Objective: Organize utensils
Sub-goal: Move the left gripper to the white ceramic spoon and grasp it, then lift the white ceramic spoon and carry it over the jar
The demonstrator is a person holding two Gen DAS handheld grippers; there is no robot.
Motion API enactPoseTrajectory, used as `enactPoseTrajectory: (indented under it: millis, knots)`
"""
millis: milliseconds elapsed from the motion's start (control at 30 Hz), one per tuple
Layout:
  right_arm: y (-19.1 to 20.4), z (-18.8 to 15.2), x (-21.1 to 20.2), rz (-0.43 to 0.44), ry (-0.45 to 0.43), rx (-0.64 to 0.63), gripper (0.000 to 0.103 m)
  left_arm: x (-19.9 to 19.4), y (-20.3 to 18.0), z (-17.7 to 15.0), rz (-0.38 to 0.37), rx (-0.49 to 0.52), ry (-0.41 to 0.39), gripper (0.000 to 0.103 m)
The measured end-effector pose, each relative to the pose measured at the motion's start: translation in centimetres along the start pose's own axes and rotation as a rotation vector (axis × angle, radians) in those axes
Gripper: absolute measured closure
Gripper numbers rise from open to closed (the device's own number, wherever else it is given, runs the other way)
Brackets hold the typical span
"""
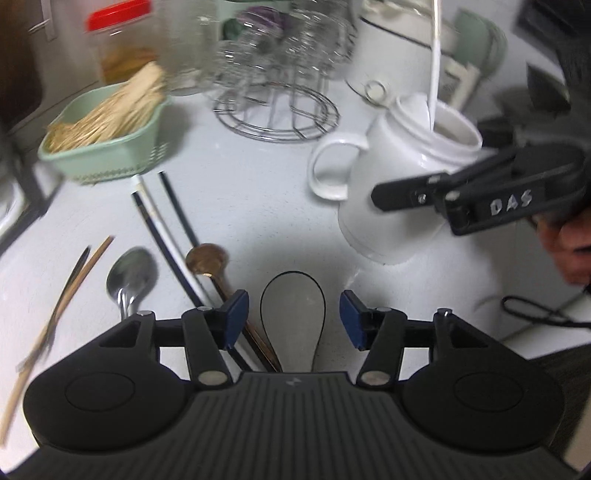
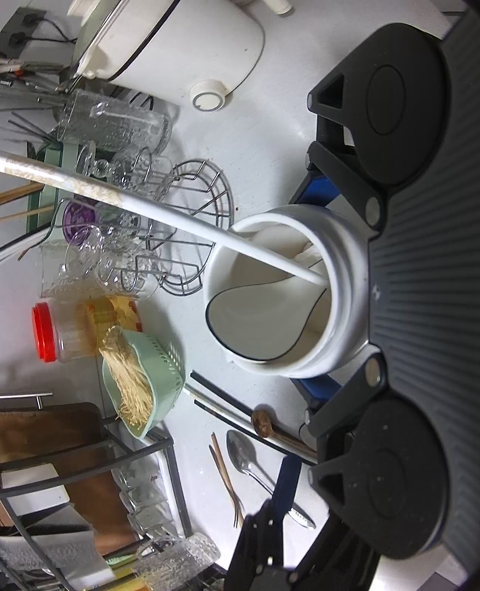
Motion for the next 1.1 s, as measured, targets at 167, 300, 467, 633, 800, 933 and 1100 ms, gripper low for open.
enactPoseTrajectory:
  millis: [167,300,467,633,800,933,1100]
  knots:
    - [0.1,-0.4,-0.4,-0.024,0.008,0.022,0.012,1.6,-0.5,0.1,-0.016,0.084,0.031,0.043]
    - [0.1,-0.7,-0.7,-0.027,0.013,0.023,0.012,2.3,-0.7,0.2,-0.017,0.118,0.057,0.043]
    - [0.1,-0.6,-0.6,-0.027,0.023,0.015,0.012,2.2,-0.3,0.0,-0.002,0.094,0.073,0.043]
    - [0.2,-0.6,-0.6,-0.023,0.025,0.005,0.012,2.4,0.3,-0.4,0.035,0.032,0.088,0.052]
    - [0.2,-0.6,-0.6,-0.012,0.019,-0.008,0.012,2.5,0.5,-0.2,0.062,-0.013,0.088,0.055]
    - [0.3,-0.6,-0.6,-0.006,0.010,-0.014,0.012,2.1,0.7,0.6,0.075,-0.047,0.068,0.055]
    - [0.4,-0.5,-0.6,0.005,-0.005,-0.025,0.012,0.5,0.7,2.3,0.103,-0.090,0.016,0.055]
Point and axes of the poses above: each gripper's, at about its wrist camera, not at the fingertips, and x roughly the way its jaws point, y to its left, z to its top, the point moved 10 cm from there along x, roughly the way its jaws point, and after that the axes turned 9 degrees about -z, right-handed, at the moved point
